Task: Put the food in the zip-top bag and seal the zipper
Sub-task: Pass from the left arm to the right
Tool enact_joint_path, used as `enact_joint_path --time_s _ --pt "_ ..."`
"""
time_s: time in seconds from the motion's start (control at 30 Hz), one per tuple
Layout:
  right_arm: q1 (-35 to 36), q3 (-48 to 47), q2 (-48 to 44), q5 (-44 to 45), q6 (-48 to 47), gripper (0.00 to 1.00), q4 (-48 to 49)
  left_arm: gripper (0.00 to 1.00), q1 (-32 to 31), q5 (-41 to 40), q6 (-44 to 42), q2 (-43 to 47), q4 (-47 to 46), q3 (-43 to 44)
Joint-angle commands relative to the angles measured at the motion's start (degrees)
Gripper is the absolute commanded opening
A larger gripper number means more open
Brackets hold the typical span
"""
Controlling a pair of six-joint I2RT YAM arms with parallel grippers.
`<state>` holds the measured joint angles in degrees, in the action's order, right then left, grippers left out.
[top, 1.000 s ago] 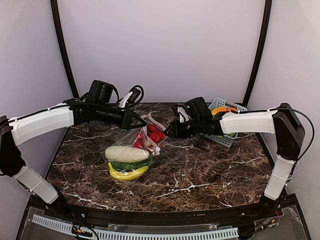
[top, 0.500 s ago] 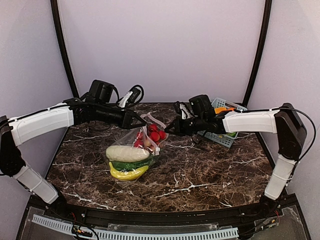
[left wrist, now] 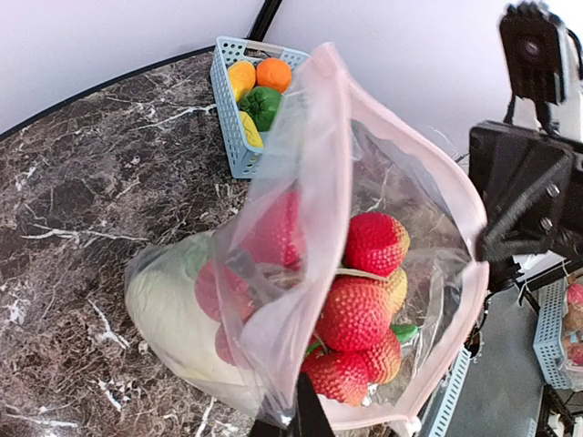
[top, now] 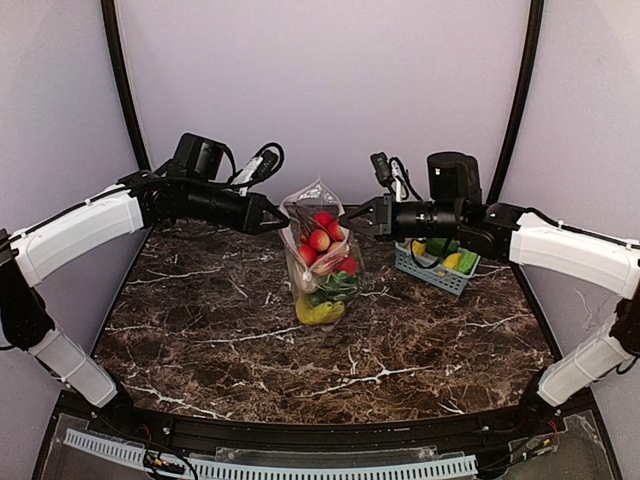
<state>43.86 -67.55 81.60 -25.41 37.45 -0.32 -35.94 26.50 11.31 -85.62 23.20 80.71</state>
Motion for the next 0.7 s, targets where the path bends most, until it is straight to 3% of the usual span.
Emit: enact_joint_path --time_s 0.0,0.3,0.47,0.63,0.67 --pt "4.30 -0.38 -3.68 2.39 -1.26 0.00 -0.65 0.01 -0.07 5.27 2.94 -2.63 3.57 5.66" --pt "8.61 5.83 -9.60 11.21 -2.25 0.00 5.35 0.01 -0.32 8.98 5.12 -9.14 5.68 10.56" --pt "9.22 8.42 -8.23 14.38 -0.80 0.00 7.64 0.02 -1.46 3.51 4.34 -8.31 5.50 7.98" --pt "9.68 9.42 -6.97 15.44 1.38 0.00 12.12 0.17 -1.75 -2.89 3.66 -4.17 4.16 3.09" --pt "9.84 9.33 -6.60 15.93 1.62 0.00 12.45 0.24 -1.76 -3.89 3.56 -3.40 3.94 2.50"
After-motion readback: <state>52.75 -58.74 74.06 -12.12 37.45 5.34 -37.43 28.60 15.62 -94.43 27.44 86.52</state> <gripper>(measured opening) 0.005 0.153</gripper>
